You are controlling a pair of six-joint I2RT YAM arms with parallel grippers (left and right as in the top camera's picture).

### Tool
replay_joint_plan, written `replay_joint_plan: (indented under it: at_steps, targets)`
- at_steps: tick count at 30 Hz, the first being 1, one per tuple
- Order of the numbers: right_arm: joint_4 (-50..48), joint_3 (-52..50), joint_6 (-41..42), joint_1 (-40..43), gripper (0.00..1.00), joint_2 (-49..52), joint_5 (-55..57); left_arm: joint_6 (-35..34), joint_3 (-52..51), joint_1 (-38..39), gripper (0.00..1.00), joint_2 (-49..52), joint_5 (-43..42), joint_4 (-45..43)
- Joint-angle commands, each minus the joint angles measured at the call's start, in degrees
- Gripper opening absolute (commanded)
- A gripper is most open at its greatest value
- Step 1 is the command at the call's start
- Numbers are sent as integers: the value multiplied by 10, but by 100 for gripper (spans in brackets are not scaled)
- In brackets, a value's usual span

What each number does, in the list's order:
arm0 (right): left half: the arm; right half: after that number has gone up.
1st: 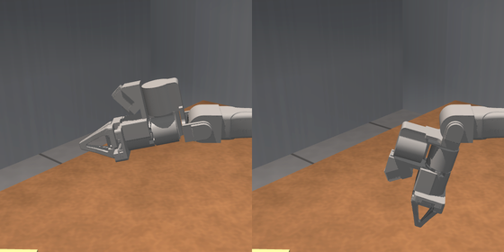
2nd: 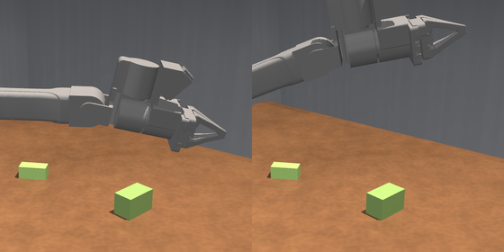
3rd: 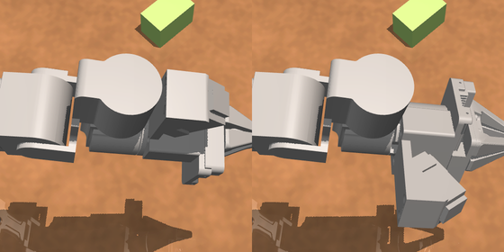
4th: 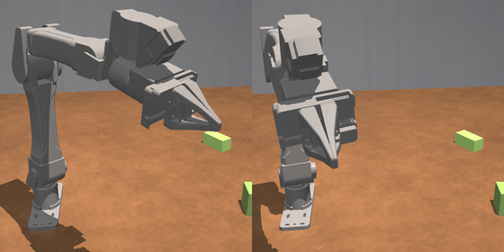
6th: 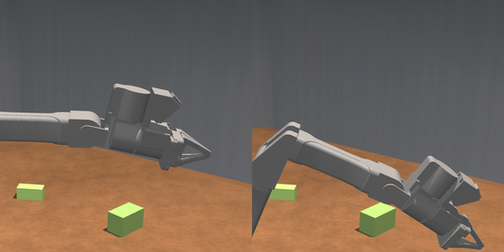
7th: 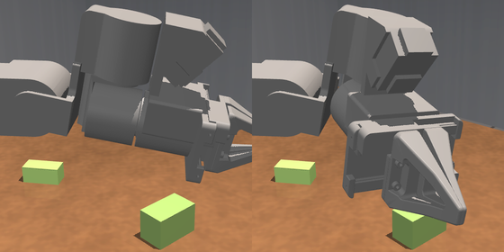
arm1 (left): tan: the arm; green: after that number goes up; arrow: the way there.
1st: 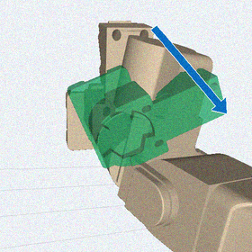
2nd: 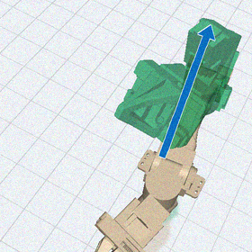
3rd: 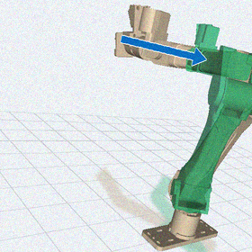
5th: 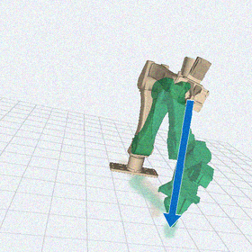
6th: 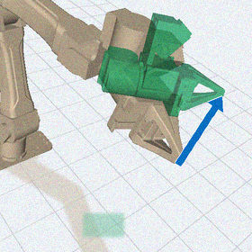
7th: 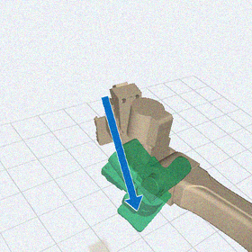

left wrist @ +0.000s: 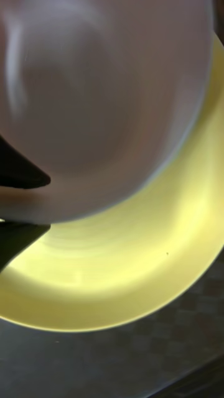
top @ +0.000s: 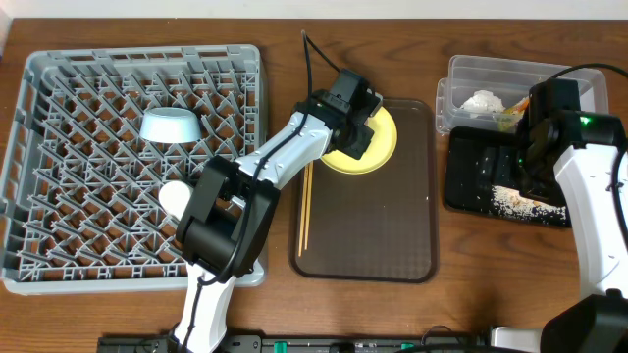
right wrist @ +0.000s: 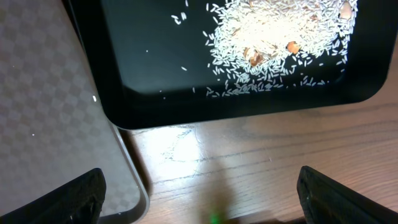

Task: Sort waste into correct bins and load items into the dishwasher
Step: 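Reach the left gripper to the yellow plate and grasp its rim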

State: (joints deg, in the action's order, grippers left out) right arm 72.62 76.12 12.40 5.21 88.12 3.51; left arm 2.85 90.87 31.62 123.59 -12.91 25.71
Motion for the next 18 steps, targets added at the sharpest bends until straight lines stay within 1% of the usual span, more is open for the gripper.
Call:
replay_joint_plan:
  at_steps: [1,2,4,10,15,18]
  targets:
    - [2,3,-2,4,96,-8,8,-1,1,0,12,-19,5,8]
    - [2,3,-2,4,96,-8,9,-1,1,0,9,-22,5,10]
    - [3,3,-3,4,96,-8,10,-1,1,0,6,-28,5,12]
    - [3,3,-2,4,96,-8,10,-5,1,0,6,-69,5,17]
    - [5,3,-3,4,96,-8,10,-8,1,-4,6,-130,5,19]
    - [5,3,-3,4,96,-8,10,-49,1,-21,6,-170,2,21]
